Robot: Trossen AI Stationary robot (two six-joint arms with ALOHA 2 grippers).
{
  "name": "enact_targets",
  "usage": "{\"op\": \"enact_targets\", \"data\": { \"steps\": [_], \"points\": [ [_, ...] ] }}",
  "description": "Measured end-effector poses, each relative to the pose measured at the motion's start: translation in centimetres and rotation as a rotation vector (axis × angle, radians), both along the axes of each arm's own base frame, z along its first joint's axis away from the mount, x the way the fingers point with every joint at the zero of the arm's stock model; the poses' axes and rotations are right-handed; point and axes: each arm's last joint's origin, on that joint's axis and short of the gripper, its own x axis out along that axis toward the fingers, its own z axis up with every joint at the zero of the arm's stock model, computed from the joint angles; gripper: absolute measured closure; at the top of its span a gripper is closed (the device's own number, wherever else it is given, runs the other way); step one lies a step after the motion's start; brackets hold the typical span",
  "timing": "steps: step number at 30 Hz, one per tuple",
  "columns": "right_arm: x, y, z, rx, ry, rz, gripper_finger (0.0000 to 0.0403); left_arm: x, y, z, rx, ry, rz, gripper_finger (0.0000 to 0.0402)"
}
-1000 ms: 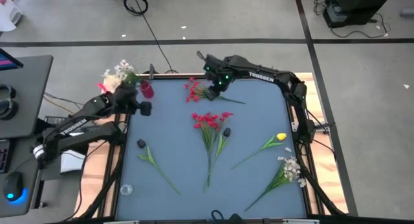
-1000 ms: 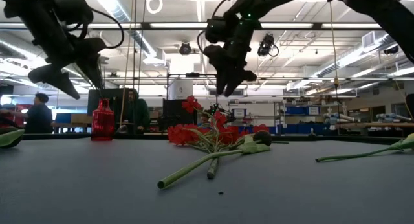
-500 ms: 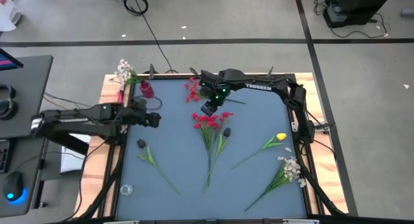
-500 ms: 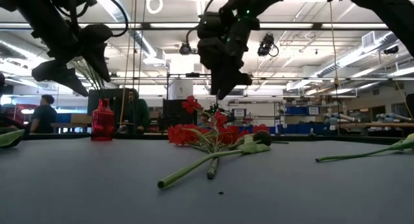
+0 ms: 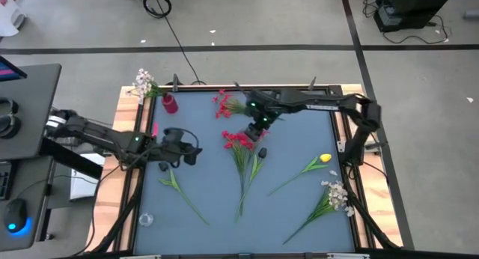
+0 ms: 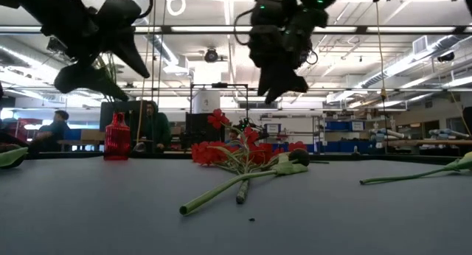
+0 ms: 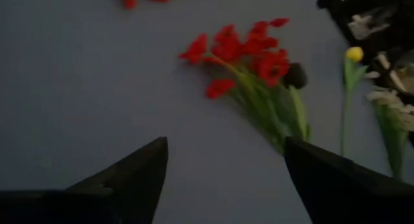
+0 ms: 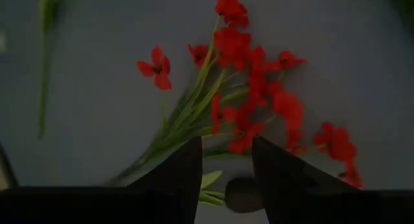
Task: Sort flowers into vase by color
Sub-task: Put the yellow flower into the red vase
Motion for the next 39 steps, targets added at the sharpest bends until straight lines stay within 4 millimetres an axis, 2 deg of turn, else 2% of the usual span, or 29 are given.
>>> {"op": "enact_targets", "data": {
  "steps": [7,12,17,25,31,39],
  "points": [
    [-3.3,2.6,-0.1,0.049,-0.120,-0.166,0.0258,1.5,-0.7,-0.4,0.076,-0.005,-0.095,0.0177],
    [-3.5,5.0,-0.6,0.048,-0.082,-0.280,0.0259,1.4,-0.8,-0.4,0.128,0.032,-0.184,0.0214],
    [-2.9,7.4,-1.3,0.092,-0.043,-0.395,0.0264,0.9,-1.2,0.1,0.115,0.029,-0.313,0.0224],
    [-3.1,10.3,-1.5,0.166,0.014,-0.559,0.0270,-0.8,-4.6,0.1,0.212,0.052,-0.517,0.0250],
    [-4.4,13.9,-1.9,0.188,0.120,-0.683,0.0271,-1.7,-6.6,0.3,0.297,0.027,-0.653,0.0267],
    [-7.3,16.8,-2.7,0.123,0.315,-0.908,0.0271,-1.5,-7.1,0.8,0.329,-0.031,-0.692,0.0274]
  ]
}}
